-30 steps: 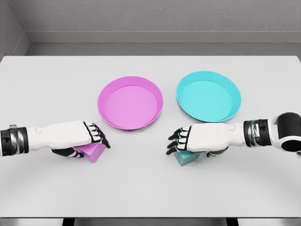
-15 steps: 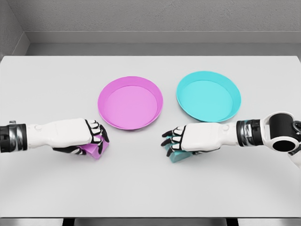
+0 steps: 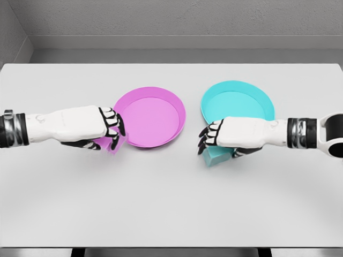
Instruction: Place the blocks in the corresponding plates according to their colors
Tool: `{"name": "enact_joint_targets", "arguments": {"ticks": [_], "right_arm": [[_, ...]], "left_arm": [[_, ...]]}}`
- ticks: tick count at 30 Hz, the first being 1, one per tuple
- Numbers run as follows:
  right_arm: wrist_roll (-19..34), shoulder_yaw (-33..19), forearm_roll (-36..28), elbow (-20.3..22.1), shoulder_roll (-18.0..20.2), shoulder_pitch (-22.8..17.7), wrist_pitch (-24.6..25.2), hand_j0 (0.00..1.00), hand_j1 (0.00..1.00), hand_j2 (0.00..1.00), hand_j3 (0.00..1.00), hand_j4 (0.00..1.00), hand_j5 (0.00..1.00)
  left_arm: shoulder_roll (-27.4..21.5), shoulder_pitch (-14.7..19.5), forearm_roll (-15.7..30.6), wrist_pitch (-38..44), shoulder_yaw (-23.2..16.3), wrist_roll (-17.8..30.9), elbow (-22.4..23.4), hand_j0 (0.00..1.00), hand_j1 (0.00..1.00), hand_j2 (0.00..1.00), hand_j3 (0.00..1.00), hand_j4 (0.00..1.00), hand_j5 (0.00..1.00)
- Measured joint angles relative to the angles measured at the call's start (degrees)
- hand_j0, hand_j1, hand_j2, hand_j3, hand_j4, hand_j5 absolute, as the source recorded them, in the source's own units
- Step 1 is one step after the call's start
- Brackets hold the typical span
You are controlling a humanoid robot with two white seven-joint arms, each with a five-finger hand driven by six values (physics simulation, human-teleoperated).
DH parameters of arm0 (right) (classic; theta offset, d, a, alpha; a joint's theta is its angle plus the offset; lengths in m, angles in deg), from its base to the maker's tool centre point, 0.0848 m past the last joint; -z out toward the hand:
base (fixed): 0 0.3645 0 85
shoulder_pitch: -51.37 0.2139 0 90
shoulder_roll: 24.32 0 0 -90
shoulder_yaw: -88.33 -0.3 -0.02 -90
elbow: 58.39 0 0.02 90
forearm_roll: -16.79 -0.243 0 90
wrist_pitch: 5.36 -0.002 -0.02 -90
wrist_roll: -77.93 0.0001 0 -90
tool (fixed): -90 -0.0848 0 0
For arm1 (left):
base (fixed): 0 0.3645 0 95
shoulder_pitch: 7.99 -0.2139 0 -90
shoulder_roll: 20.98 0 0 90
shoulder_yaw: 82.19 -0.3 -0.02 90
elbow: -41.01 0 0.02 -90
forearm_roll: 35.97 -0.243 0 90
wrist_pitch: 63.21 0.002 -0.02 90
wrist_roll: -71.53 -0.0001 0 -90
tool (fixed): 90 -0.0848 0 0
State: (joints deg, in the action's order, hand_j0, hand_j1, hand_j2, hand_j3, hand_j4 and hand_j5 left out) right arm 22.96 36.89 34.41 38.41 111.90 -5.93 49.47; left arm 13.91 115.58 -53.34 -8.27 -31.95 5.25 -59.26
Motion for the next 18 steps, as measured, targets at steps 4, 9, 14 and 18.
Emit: {"name": "enact_joint_targets", "arguments": {"ticks": [4,9,14,18], "right_arm": [[0.0,-2.4,-2.49,-1.22,0.23,-0.09,-0.01,0.73,0.73,0.73,0.73,0.73,0.73],[0.01,-5.8,-7.58,-5.37,0.22,0.61,-0.02,0.74,0.74,0.74,0.74,0.74,0.74],[0.02,-9.45,-12.51,-12.85,-0.35,2.2,-0.04,0.74,0.74,0.74,0.74,0.74,0.74],[0.0,-10.45,-14.66,-17.3,-1.51,2.64,-0.02,1.0,1.0,1.0,1.0,1.0,1.0]], "left_arm": [[3.49,2.64,-0.13,-0.02,-0.01,0.15,3.35,0.36,0.36,0.36,0.36,0.36,0.36],[9.23,6.6,-0.48,-0.04,-0.01,1.03,10.01,0.36,0.36,0.36,0.36,0.36,0.36],[16.36,9.5,-0.97,-0.09,-1.53,2.79,19.5,0.4,0.4,0.4,0.4,0.4,0.4],[20.19,9.5,-1.09,-0.13,-2.63,3.89,23.1,0.61,0.61,0.61,0.61,0.61,0.61]]}}
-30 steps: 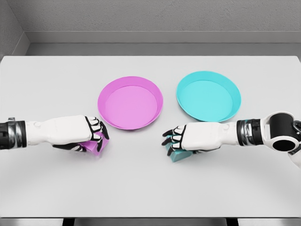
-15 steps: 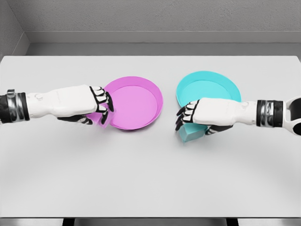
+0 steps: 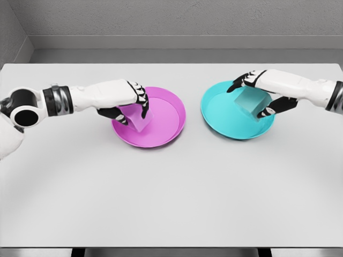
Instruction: Place the blocks in the corresponding plates according to their colors
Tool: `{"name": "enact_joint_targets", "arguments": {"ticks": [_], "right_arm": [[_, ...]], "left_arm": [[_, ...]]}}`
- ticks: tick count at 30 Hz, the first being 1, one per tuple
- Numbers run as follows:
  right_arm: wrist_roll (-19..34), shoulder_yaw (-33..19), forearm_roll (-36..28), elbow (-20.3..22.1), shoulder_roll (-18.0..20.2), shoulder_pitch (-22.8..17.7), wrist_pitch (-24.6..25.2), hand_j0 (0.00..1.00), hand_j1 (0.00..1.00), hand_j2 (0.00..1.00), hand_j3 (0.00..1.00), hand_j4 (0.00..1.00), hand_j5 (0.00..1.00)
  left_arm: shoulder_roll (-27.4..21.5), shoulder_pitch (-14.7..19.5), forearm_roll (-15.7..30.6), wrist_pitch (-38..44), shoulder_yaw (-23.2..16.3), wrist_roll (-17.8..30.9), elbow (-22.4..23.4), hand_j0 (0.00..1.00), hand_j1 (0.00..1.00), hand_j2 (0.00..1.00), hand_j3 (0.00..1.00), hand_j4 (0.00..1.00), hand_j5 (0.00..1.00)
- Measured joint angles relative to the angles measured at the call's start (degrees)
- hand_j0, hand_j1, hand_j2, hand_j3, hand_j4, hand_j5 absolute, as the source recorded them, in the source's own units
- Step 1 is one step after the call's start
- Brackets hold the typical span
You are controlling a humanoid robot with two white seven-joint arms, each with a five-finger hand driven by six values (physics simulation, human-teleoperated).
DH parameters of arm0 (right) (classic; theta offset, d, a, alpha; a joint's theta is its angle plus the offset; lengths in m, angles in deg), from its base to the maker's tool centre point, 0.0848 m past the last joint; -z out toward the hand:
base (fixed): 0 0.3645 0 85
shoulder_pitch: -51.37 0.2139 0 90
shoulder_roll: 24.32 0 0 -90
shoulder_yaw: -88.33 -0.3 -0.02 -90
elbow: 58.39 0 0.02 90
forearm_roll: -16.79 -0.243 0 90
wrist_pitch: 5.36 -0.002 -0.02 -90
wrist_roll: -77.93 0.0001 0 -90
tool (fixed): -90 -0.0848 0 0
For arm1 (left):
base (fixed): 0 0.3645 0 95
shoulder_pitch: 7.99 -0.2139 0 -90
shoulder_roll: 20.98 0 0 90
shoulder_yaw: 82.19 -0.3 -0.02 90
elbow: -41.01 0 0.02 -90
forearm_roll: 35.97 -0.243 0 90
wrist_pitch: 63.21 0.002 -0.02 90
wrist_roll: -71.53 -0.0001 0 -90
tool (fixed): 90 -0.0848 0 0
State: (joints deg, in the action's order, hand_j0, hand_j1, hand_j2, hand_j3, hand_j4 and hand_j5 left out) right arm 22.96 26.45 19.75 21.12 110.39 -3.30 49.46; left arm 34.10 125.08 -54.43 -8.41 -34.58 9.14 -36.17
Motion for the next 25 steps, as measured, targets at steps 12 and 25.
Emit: {"name": "enact_joint_targets", "arguments": {"ticks": [12,25], "right_arm": [[-0.01,-6.94,-0.71,-6.13,2.74,-0.97,0.02,1.0,1.0,1.0,1.0,1.0,1.0],[0.0,-7.71,-0.45,-7.58,3.4,-0.88,0.02,1.0,1.0,1.0,1.0,1.0,1.0]], "left_arm": [[2.85,2.02,0.75,0.06,0.17,0.14,6.09,1.0,1.0,1.0,1.0,1.0,1.0],[-16.2,-2.9,16.64,0.06,3.4,-0.42,7.04,1.0,1.0,1.0,1.0,1.0,1.0]]}}
